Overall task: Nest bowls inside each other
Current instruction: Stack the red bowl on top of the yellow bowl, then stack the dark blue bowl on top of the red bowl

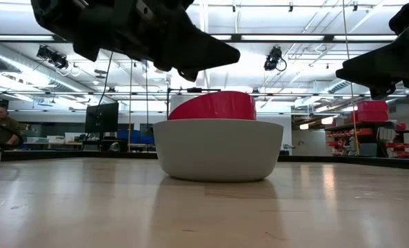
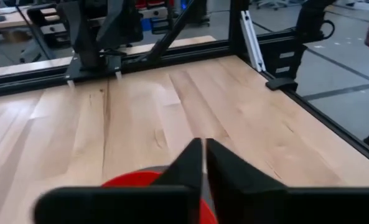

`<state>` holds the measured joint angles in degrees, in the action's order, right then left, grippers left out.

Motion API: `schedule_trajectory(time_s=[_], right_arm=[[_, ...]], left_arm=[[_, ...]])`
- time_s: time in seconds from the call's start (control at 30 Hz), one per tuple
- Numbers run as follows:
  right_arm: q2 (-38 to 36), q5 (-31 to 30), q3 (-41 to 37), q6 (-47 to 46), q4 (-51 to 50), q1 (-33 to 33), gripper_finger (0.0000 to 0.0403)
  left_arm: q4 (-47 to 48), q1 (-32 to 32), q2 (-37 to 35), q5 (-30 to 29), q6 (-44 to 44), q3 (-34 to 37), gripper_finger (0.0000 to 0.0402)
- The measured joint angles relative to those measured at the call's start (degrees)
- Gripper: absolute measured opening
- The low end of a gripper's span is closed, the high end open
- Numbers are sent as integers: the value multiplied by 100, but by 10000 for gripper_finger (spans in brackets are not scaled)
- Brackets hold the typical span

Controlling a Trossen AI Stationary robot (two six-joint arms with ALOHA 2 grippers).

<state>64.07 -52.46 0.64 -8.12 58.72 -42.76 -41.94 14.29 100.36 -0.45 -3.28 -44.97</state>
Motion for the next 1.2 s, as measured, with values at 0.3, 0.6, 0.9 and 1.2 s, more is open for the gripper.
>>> schedule_trajectory(time_s=[0.3,0.6,0.9,1.2], right_arm=[[0,2,-2,0,2,-2,124],[0,0,-7,46,18,0,124],[-2,-148,-7,46,27,5,124],[-2,-147,-7,48,25,5,125]], left_arm=[[-1,-459,0,826,-116,7,4],[-633,-731,402,1664,116,-12,2],[-731,-947,1362,2162,505,-665,1],[-520,-958,1206,2091,566,-688,1]])
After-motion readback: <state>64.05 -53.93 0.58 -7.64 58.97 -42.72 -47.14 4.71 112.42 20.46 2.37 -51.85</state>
